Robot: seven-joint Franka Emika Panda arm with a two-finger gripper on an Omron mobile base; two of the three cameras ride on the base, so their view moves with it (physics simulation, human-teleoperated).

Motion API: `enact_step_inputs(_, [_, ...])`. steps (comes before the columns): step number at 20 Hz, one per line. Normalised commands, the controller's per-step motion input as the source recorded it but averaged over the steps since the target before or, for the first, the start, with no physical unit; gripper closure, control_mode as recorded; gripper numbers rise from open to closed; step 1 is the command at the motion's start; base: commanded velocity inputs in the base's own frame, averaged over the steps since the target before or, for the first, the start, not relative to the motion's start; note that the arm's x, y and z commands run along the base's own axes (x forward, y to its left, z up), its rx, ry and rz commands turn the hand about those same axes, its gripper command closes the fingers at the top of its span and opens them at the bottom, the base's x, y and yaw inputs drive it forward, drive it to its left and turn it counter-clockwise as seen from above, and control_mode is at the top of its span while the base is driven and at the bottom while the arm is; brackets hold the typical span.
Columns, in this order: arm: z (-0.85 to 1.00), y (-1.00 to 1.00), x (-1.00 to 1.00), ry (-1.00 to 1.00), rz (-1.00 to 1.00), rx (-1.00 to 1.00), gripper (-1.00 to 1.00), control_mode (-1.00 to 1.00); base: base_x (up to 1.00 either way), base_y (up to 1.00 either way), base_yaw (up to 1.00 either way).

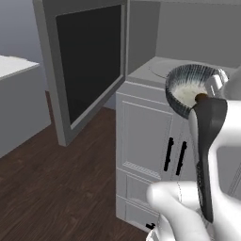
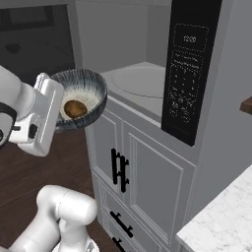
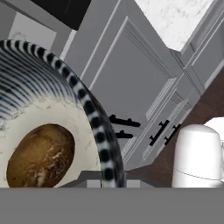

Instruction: Pick the mushroom from the sink and place it in the bowl. Then pick the bowl and place it in the microwave. Then close the microwave door and press the start button.

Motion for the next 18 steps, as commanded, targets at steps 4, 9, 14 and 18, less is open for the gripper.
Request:
enact_step_inputs(4, [0.65,-0.21,0.38,-0.03,-0.03,0.0,1.0,-1.0,0.0,0.0,0.0])
enact_step_inputs(9, [0.34,-0.52,0.54,0.0,0.0,0.0,1.0,-1.0,0.0,0.0,0.0])
enact_step_inputs(14, [0.03,-0.29,0.72,-0.05,-0.02,0.0,1.0,-1.0,0.0,0.0,0.0])
enact_step_inputs(18, [0.0,-0.2,0.84,-0.05,-0.07,0.0,1.0,-1.0,0.0,0.0,0.0])
